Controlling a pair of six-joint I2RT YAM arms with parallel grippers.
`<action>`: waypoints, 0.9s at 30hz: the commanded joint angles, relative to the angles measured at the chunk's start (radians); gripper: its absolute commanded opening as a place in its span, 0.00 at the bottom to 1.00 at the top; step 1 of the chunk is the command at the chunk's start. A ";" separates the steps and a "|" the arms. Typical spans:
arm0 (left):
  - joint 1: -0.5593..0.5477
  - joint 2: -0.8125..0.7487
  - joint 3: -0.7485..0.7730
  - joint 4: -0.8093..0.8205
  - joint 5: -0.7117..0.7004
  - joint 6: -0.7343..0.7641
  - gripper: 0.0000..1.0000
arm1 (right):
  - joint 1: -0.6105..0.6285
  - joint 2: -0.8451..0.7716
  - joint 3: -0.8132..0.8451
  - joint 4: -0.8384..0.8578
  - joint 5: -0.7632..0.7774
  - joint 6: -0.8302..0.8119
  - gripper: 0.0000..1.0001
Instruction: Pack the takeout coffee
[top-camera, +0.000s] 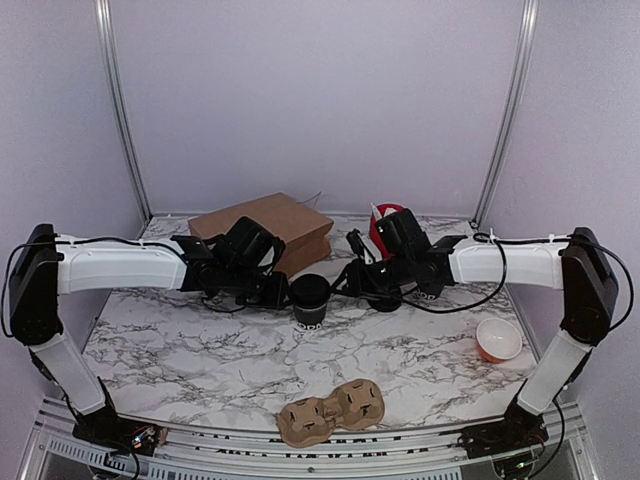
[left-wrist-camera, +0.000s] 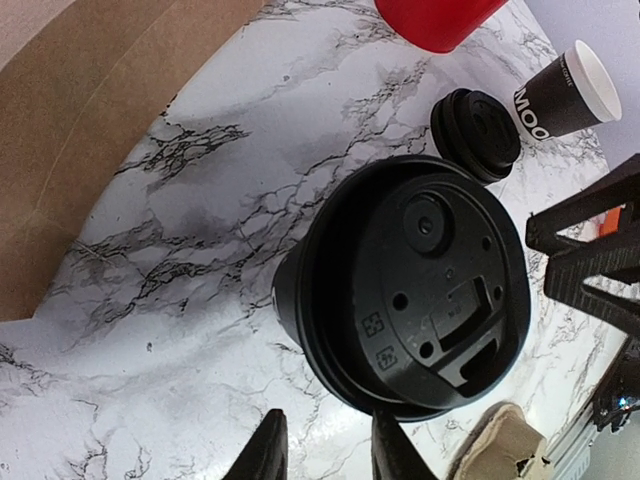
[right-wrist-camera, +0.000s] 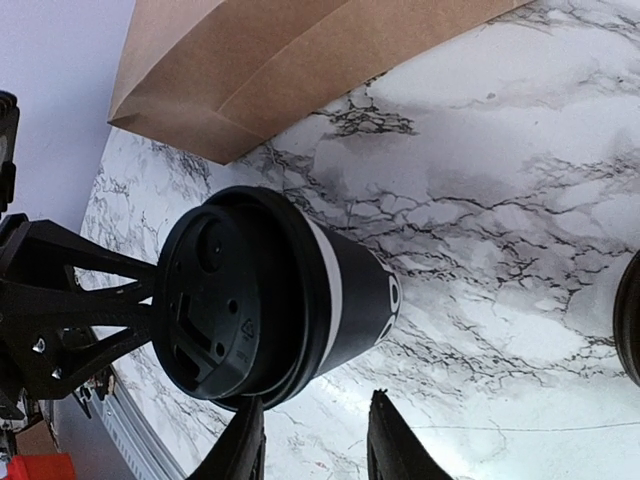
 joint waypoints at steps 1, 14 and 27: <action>0.003 -0.044 -0.004 0.005 0.029 -0.015 0.29 | -0.040 0.005 0.028 0.040 -0.051 -0.008 0.34; 0.004 -0.005 0.069 -0.006 -0.053 -0.007 0.55 | -0.073 0.068 0.074 0.078 -0.089 -0.027 0.34; 0.004 0.119 0.175 -0.024 -0.118 0.029 0.64 | -0.082 0.080 0.057 0.114 -0.089 -0.024 0.34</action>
